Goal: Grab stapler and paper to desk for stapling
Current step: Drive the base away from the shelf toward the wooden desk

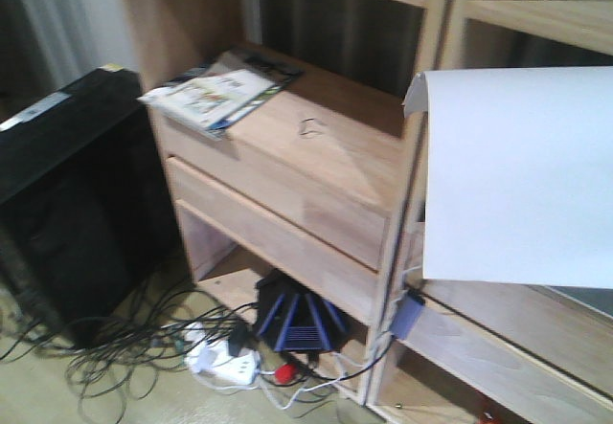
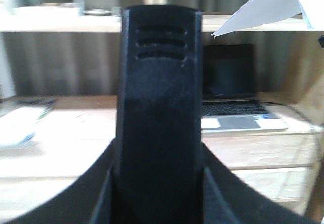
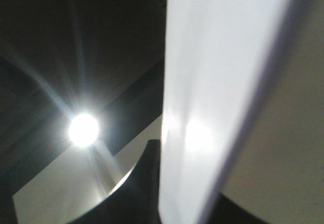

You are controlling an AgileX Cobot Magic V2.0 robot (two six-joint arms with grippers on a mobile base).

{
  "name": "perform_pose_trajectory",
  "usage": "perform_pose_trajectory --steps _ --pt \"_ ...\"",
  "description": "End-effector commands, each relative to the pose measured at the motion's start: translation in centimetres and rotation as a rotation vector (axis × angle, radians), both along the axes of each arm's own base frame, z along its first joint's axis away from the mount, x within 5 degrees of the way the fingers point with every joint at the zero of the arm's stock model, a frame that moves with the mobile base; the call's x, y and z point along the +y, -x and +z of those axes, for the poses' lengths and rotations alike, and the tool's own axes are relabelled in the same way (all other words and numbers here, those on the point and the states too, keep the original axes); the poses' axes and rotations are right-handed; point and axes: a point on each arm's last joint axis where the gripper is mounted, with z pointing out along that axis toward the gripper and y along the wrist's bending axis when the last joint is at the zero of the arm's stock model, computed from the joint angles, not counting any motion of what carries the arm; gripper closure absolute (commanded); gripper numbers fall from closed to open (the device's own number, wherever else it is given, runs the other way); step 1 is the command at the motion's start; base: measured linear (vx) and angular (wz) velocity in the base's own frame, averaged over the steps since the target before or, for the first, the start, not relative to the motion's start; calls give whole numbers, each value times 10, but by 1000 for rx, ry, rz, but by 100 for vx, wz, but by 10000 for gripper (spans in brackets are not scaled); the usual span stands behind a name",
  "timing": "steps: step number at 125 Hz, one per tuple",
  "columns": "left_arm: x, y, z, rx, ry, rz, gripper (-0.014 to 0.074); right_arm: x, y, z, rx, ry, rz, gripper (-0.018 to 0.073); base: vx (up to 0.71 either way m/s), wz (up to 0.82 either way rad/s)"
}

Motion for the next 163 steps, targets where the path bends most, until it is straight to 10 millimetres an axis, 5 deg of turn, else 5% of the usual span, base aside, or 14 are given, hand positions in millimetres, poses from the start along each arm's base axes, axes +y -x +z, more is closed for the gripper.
perform_pose_trajectory --steps 1,163 --pt "0 0 17 -85 87 -6 603 -1 3 11 -61 -6 -5 566 -10 40" --pt "0 0 17 -85 87 -7 603 4 5 11 -61 -7 77 566 -6 24"
